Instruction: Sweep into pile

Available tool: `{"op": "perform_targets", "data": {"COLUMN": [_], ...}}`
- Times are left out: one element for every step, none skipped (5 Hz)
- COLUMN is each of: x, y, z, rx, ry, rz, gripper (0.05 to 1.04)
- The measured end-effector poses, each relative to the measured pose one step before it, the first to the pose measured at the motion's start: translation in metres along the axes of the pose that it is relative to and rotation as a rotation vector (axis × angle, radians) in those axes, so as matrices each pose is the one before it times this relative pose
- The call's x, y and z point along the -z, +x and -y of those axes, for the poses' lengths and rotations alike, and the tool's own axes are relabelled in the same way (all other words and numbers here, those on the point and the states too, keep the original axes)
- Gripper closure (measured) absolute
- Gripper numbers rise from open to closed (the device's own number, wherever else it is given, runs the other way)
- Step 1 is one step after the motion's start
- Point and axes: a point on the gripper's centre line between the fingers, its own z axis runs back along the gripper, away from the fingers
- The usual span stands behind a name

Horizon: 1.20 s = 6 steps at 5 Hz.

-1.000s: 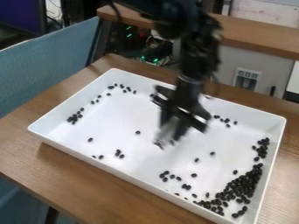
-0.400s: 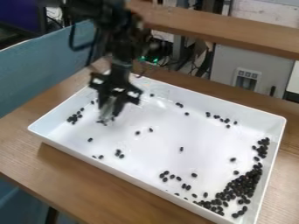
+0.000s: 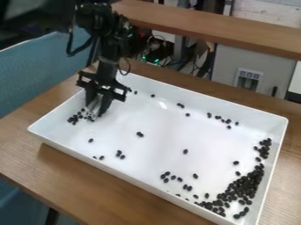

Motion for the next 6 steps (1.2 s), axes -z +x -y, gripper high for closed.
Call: {"op": "perform_targets", "data": {"x": [-0.00102, -0.00607, -0.00489, -0.00663, -0.00525, -0.00277], "y": [0.01070, 0.00207, -0.00306, -0.00506, -0.00050, 0.00118], "z": [0.00315, 0.02285, 0.03097, 0.02618, 0.02062, 0.01459], "rx": [0.0148, 0.0738, 0.0928, 0.0706, 0.0478, 0.0203], "ry": [-0.0115, 0.0223, 0.0170, 0.0058, -0.0063, -0.0407], "rz": [-0.0072, 0.0203, 0.0064, 0.0058, -0.0003, -0.0264], "gripper": [0.692, 0.692, 0.692, 0.692, 0.692, 0.692]}}
